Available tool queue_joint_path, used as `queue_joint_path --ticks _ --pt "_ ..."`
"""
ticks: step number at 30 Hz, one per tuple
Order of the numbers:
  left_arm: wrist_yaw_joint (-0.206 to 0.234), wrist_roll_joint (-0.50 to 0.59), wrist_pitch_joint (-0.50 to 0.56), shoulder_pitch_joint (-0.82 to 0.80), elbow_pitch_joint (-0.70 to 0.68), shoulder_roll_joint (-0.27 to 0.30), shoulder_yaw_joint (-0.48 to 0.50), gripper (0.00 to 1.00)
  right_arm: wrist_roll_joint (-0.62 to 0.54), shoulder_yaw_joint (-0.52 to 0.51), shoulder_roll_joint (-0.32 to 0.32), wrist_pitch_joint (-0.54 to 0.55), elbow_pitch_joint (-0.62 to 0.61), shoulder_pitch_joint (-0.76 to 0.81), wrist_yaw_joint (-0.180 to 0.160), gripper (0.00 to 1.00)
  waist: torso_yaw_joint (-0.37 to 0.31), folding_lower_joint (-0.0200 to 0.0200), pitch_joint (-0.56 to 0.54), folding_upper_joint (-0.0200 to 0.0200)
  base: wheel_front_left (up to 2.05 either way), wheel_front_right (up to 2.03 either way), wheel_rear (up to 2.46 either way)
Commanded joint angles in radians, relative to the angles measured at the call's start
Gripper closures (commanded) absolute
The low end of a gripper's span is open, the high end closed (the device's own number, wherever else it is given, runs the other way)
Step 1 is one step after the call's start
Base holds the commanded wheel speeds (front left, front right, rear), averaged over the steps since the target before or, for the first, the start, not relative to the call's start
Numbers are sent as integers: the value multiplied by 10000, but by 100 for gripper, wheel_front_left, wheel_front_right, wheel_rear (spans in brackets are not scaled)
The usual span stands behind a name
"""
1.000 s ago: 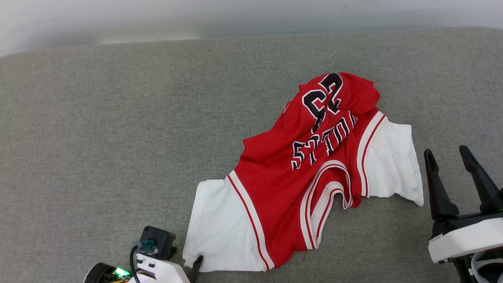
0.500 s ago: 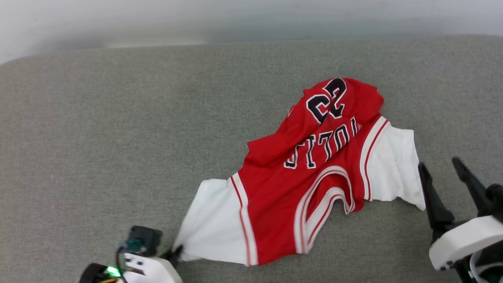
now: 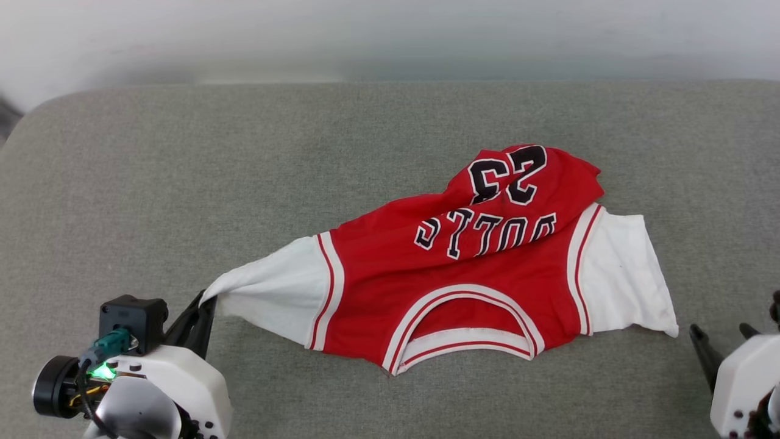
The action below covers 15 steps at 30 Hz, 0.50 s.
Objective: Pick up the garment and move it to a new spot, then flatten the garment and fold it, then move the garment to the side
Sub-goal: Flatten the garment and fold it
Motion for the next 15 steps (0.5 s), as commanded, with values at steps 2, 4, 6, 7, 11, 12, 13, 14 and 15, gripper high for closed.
queue_joint_path --ticks 2,4,6,7,11,12,13,14,15 --pt "35 55 91 122 -301 40 -11 100 -7 -41 -51 234 121 -427 -7 0 88 0 117 0 0 0 0" --pt "50 51 218 136 -709 64 -77 100 -37 -13 -120 623 416 -746 -5 0 189 0 242 0 0 0 0" --pt "83 66 343 161 -1048 77 -128 100 -3 21 -179 976 835 -1127 -7 0 275 0 390 0 0 0 0" --pt "86 80 381 161 -1187 81 -160 100 16 -7 -157 1124 1076 -1320 -7 0 334 0 457 0 0 0 0" --pt "70 147 526 68 -1578 86 -313 100 -57 78 -313 1686 1822 -1815 -7 0 630 0 667 0 0 0 0" --pt "77 159 548 37 -1622 77 -330 100 -168 135 -391 1766 1993 -1863 -7 0 696 0 721 0 0 0 0" --pt "92 170 564 7 -1672 76 -335 100 -241 179 -412 1793 2154 -1899 -7 0 751 0 772 0 0 0 0" --pt "98 155 573 -17 -1720 69 -353 100 -274 233 -438 1855 2292 -1909 -7 0 815 0 836 0 0 0 0" --pt "105 141 576 -19 -1747 59 -372 100 -257 284 -427 1902 2445 -1927 -5 0 869 0 889 0 0 0 0"
